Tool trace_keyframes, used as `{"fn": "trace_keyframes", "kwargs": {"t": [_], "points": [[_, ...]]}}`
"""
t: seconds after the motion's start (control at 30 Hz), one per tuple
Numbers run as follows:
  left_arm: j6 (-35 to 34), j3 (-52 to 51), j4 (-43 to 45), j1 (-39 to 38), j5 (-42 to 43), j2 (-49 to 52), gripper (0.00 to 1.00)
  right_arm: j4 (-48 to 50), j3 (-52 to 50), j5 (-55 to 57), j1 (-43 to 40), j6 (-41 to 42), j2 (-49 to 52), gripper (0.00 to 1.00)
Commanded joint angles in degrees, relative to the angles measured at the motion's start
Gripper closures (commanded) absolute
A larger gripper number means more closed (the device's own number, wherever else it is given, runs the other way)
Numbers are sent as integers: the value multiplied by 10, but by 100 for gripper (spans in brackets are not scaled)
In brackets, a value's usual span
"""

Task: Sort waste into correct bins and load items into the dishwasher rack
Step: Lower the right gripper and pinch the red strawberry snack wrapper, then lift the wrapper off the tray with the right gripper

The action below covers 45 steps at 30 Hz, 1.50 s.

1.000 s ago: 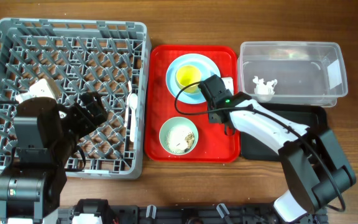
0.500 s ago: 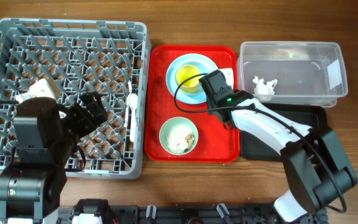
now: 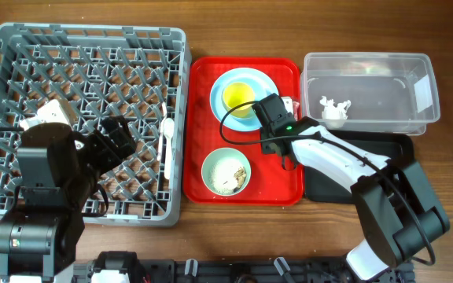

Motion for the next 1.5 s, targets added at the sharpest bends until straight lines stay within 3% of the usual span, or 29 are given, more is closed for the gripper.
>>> {"fn": "trace_keyframes", "kwargs": {"t": [0.0,0.4,0.83,1.47], "points": [[-5,8,2,4,2,-1,0,0,-3,-9,-1,7,13,96],[-5,8,2,4,2,-1,0,20,-3,70,-1,4,13,95],[-5,8,2,4,3,-1,0,57,-4,63,-1,-6,45,92],[-5,8,2,4,2,-1,0,-116,-3,-200,-1,-35,31,96]]}}
